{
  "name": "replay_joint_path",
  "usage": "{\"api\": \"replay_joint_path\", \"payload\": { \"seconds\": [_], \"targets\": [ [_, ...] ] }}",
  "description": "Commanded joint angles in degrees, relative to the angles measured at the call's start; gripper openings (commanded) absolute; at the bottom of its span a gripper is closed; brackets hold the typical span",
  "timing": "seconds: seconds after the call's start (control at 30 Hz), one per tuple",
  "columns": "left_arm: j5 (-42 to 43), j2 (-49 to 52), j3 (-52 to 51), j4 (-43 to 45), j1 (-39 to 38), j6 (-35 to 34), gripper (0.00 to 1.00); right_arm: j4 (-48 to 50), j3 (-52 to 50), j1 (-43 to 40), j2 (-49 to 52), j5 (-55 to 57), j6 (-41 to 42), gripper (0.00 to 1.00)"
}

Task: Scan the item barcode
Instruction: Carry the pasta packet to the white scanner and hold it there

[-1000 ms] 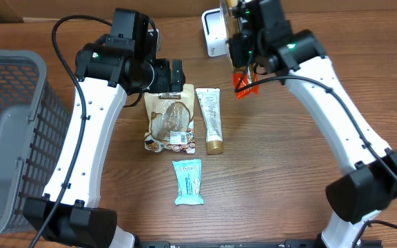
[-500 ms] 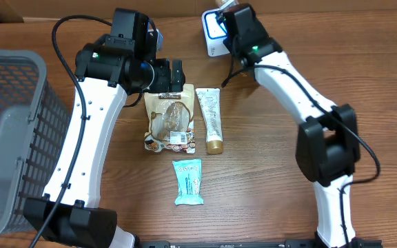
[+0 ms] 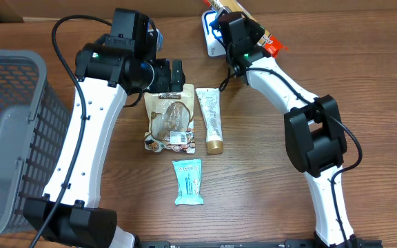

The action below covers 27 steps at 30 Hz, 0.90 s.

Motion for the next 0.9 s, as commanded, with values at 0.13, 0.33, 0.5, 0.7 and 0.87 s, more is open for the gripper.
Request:
{"api": "replay_joint_path", "payload": {
  "seconds": [0.13, 0.33, 0.5, 0.7, 0.87],
  "targets": [
    [-0.35, 0.5, 0.28, 0.09, 0.2, -0.74, 1.0, 1.81, 2.91, -0.07, 0.33, 4.59, -0.26, 0.04],
    [-0.35, 0.5, 0.28, 0.11, 0.2, -0.72, 0.99, 2.45, 2.91, 0.0, 0.33, 4.59, -0.26, 0.04],
    [-0.35, 0.5, 0.28, 0.09, 0.2, -0.72, 1.0, 2.71, 2.91, -0.02, 0.33, 4.96, -0.31, 0.04],
    [-0.35, 0.5, 0.28, 0.09, 0.2, -0.74, 0.99, 3.08, 2.91, 0.0, 0.33, 5.05, -1.55, 0.04],
    [-0.35, 0.5, 0.28, 0.09, 0.2, -0.74, 1.0, 3.06, 2.93, 0.66, 0.17, 5.46, -1.53, 0.04]
  ]
}}
